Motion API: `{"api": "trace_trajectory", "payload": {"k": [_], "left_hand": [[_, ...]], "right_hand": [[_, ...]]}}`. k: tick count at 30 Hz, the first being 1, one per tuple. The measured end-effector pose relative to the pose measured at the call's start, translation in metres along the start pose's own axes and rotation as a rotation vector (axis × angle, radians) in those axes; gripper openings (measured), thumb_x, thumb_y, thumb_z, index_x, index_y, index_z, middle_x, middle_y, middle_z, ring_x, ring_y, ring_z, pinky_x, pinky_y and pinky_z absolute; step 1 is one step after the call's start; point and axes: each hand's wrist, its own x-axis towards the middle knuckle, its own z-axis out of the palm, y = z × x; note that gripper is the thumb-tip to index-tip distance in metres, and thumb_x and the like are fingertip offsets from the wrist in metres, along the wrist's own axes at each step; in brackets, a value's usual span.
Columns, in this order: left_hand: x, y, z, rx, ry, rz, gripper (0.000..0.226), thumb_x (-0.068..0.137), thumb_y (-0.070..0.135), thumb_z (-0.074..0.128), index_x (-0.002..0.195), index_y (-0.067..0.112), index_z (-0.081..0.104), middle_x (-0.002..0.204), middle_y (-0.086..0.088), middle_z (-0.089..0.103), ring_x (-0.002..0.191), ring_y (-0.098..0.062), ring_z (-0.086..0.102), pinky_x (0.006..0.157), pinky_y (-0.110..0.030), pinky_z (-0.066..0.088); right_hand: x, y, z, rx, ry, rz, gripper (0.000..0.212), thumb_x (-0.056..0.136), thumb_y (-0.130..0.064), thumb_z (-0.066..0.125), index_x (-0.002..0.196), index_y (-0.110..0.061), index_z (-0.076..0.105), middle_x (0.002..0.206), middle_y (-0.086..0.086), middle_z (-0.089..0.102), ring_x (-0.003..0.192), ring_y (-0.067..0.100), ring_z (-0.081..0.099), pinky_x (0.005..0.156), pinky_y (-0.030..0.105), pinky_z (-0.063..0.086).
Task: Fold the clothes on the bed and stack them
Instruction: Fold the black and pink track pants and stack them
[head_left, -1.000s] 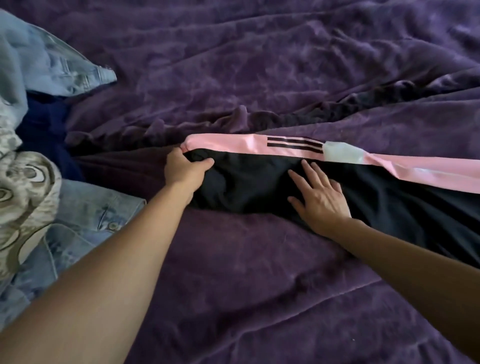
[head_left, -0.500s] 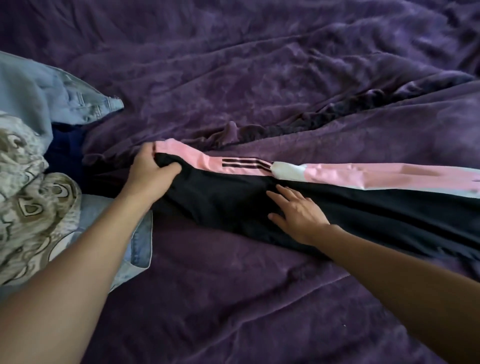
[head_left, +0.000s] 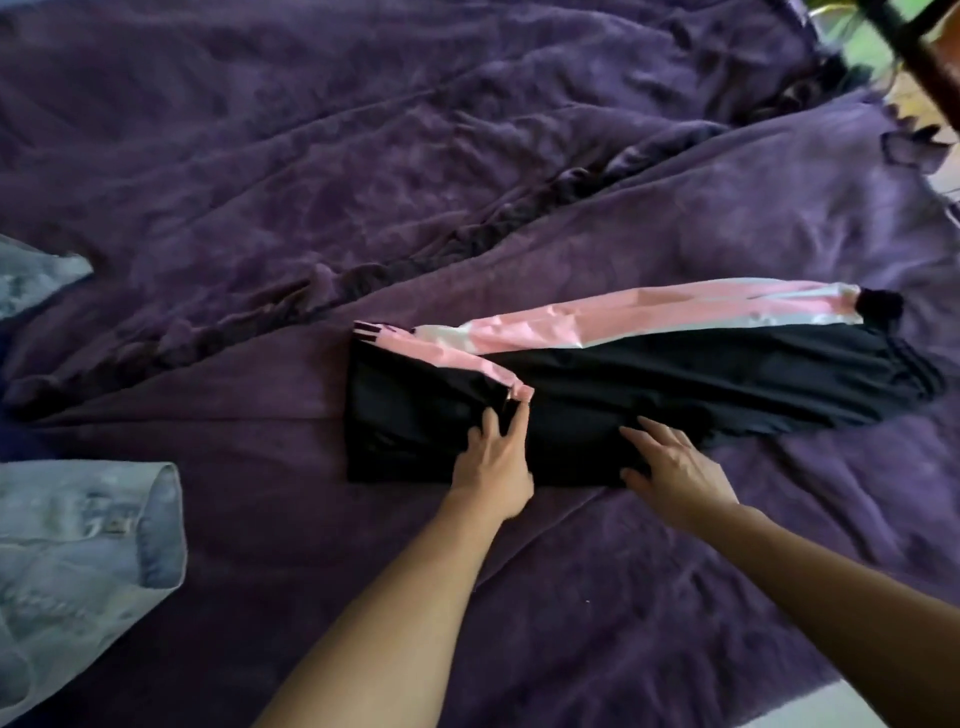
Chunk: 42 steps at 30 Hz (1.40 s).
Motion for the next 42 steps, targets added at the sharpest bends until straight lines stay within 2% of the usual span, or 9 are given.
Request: {"api": "trace_trajectory", "payload": {"k": [3, 7, 12, 17, 21, 25, 30, 35, 42], "left_hand": [[0.000, 0.010, 0.014, 0.116, -0.040, -0.056, 0.075, 0.089, 0.022, 0.055, 0.150, 0.025, 0.012, 0.156, -0.017, 0.005, 0.133, -0.036, 0.027, 0.102, -0.046, 0.037], [-0.005, 0.043, 0.007, 0.199, 0.099, -0.037, 0.045, 0.089, 0.023, 0.053, 0.132, 0.019, 0.040, 0.147, -0.013, 0.026, 0.124, -0.031, 0.038, 0.097, -0.042, 0.036], [0.008, 0.112, 0.009, 0.173, 0.192, 0.090, 0.043, 0.095, 0.030, 0.045, 0.137, 0.020, 0.037, 0.146, -0.009, 0.029, 0.126, -0.029, 0.036, 0.100, -0.041, 0.032], [0.038, 0.163, 0.042, 0.180, 0.172, 0.053, 0.052, 0.098, 0.034, 0.041, 0.146, 0.023, 0.025, 0.154, -0.012, 0.018, 0.135, -0.031, 0.027, 0.105, -0.043, 0.029], [0.052, 0.185, 0.074, 0.222, 0.124, -0.052, 0.057, 0.098, 0.035, 0.040, 0.149, 0.021, 0.018, 0.156, -0.012, 0.014, 0.140, -0.034, 0.019, 0.108, -0.045, 0.028], [0.056, 0.191, 0.081, 0.251, 0.128, -0.100, 0.059, 0.097, 0.035, 0.042, 0.149, 0.021, 0.019, 0.156, -0.011, 0.013, 0.142, -0.033, 0.017, 0.109, -0.045, 0.027], [0.044, 0.190, 0.061, 0.223, 0.087, -0.089, 0.051, 0.095, 0.034, 0.046, 0.143, 0.022, 0.030, 0.148, -0.008, 0.028, 0.131, -0.028, 0.034, 0.102, -0.040, 0.034], [0.016, 0.168, 0.034, 0.163, 0.125, -0.168, 0.044, 0.096, 0.032, 0.044, 0.137, 0.019, 0.040, 0.137, -0.007, 0.039, 0.122, -0.025, 0.042, 0.098, -0.038, 0.039], [-0.020, 0.078, 0.000, 0.162, 0.246, -0.266, 0.043, 0.094, 0.031, 0.046, 0.135, 0.018, 0.045, 0.132, -0.007, 0.042, 0.115, -0.024, 0.045, 0.093, -0.036, 0.042]], "right_hand": [[-0.004, 0.023, 0.001, 0.058, 0.063, -0.029, 0.053, 0.090, -0.036, 0.059, 0.140, -0.028, 0.045, 0.150, -0.006, 0.037, 0.138, 0.015, 0.032, 0.096, 0.037, 0.045], [-0.009, 0.077, -0.027, 0.093, 0.294, -0.014, 0.042, 0.083, -0.021, 0.069, 0.123, -0.015, 0.062, 0.122, 0.006, 0.060, 0.114, 0.032, 0.054, 0.081, 0.042, 0.052], [0.014, 0.177, -0.076, 0.059, 0.453, 0.207, 0.050, 0.080, -0.023, 0.071, 0.126, -0.009, 0.057, 0.128, 0.019, 0.053, 0.116, 0.042, 0.046, 0.088, 0.054, 0.046], [0.042, 0.252, -0.097, 0.276, 0.322, 0.508, 0.076, 0.083, -0.049, 0.064, 0.145, -0.020, 0.031, 0.149, 0.014, 0.033, 0.136, 0.037, 0.031, 0.105, 0.054, 0.031], [0.062, 0.282, -0.096, 0.455, 0.220, 0.528, 0.086, 0.077, -0.055, 0.070, 0.144, -0.015, 0.034, 0.138, 0.016, 0.049, 0.126, 0.036, 0.047, 0.101, 0.044, 0.040], [0.066, 0.293, -0.115, 0.935, 0.156, 0.529, 0.049, 0.072, -0.042, 0.080, 0.108, -0.009, 0.068, 0.086, 0.005, 0.069, 0.075, 0.023, 0.066, 0.061, 0.025, 0.052], [0.049, 0.283, -0.157, 1.250, 0.091, 0.401, 0.032, 0.075, -0.025, 0.079, 0.098, -0.004, 0.070, 0.080, 0.011, 0.068, 0.061, 0.021, 0.064, 0.060, 0.030, 0.052], [0.023, 0.204, -0.198, 1.048, 0.224, 0.068, 0.014, 0.081, -0.015, 0.074, 0.092, -0.015, 0.065, 0.076, 0.001, 0.067, 0.059, 0.003, 0.064, 0.052, 0.019, 0.049], [0.026, 0.058, -0.167, 0.414, 0.210, -0.097, 0.043, 0.085, -0.039, 0.065, 0.116, -0.014, 0.050, 0.108, 0.015, 0.066, 0.101, 0.037, 0.060, 0.078, 0.040, 0.047]]}}
